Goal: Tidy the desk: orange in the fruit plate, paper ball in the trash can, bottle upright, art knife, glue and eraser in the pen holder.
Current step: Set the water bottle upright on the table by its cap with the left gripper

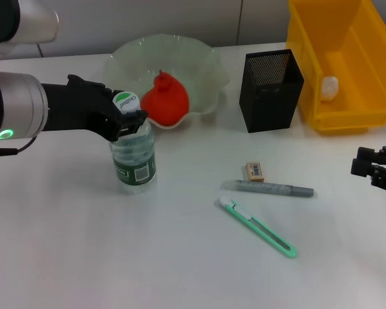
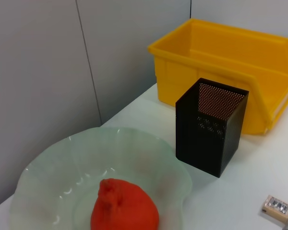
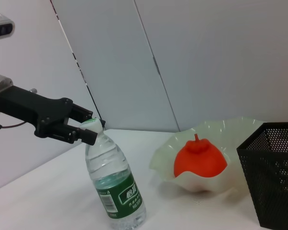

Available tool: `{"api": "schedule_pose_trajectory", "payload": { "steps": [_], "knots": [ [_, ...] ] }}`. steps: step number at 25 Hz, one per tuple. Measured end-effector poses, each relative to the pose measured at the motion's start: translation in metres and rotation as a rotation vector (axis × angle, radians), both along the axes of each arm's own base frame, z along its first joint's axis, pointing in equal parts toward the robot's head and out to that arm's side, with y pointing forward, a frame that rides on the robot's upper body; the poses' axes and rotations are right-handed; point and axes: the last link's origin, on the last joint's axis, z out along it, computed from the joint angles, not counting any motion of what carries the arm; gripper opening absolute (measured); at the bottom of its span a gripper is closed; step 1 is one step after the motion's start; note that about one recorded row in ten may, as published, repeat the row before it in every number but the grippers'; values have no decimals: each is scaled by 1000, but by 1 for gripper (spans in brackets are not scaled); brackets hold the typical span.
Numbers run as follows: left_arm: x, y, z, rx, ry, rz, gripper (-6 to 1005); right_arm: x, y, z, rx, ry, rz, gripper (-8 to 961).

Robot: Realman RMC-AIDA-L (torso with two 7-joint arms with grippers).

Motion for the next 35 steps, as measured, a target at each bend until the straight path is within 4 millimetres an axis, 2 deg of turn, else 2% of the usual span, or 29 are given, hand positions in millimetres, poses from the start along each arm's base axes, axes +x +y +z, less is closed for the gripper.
{"api": "schedule_pose_trajectory", "payload": {
  "steps": [35],
  "knots": [
    [-5,-1,5,-8,-13,6,467,-2,3,1,-1,2,5,274]
  ]
}}
